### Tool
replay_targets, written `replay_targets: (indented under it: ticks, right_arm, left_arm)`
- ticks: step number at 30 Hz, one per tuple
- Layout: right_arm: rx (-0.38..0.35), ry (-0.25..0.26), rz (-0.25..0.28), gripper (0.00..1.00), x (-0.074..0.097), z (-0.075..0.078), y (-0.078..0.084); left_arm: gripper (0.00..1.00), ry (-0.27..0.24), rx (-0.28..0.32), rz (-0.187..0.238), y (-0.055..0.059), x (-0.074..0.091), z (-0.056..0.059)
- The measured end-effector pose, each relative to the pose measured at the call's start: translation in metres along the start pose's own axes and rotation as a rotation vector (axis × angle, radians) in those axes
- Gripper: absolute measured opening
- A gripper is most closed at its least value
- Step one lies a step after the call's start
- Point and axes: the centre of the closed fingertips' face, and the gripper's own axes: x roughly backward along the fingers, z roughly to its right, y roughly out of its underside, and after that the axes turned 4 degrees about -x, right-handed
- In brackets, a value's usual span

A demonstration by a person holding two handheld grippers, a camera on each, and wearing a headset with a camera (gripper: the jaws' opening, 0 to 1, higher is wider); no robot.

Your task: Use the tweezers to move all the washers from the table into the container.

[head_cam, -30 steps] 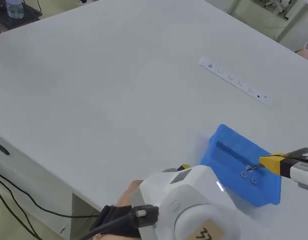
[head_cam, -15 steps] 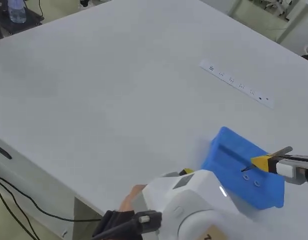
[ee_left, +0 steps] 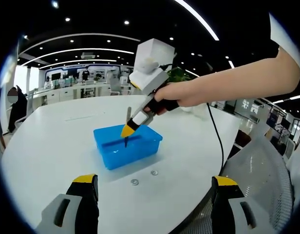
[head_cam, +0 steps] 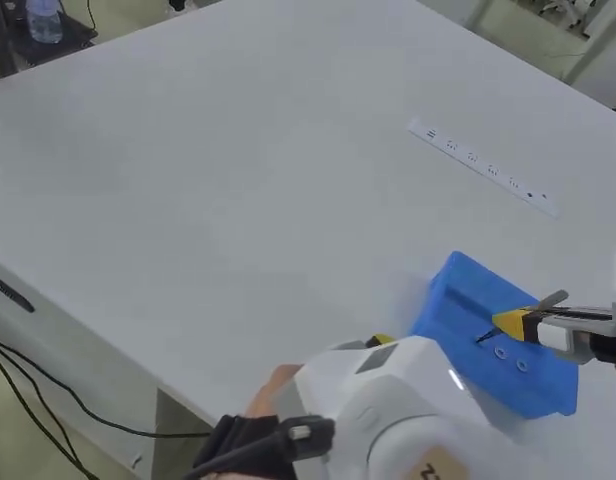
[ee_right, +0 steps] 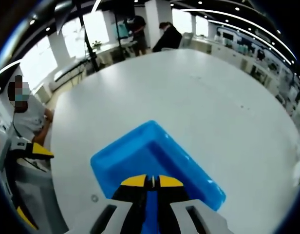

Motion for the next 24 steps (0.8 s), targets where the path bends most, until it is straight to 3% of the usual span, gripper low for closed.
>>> replay_targets:
  ticks: [9, 24]
  right_arm:
    - [-0.005, 0.003, 0.007, 0.04, -0.0001, 0.0022, -0.0011]
    - [0.002, 0.002, 0.006, 0.05, 0.001, -0.0049, -0.0003]
  left_arm:
    - [0.99, 0.009, 0.012, 0.022, -0.0041, 0.0009, 0.0013]
    - [0.99, 0.004, 0.008, 0.009, -0.0021, 0.0008, 0.0006]
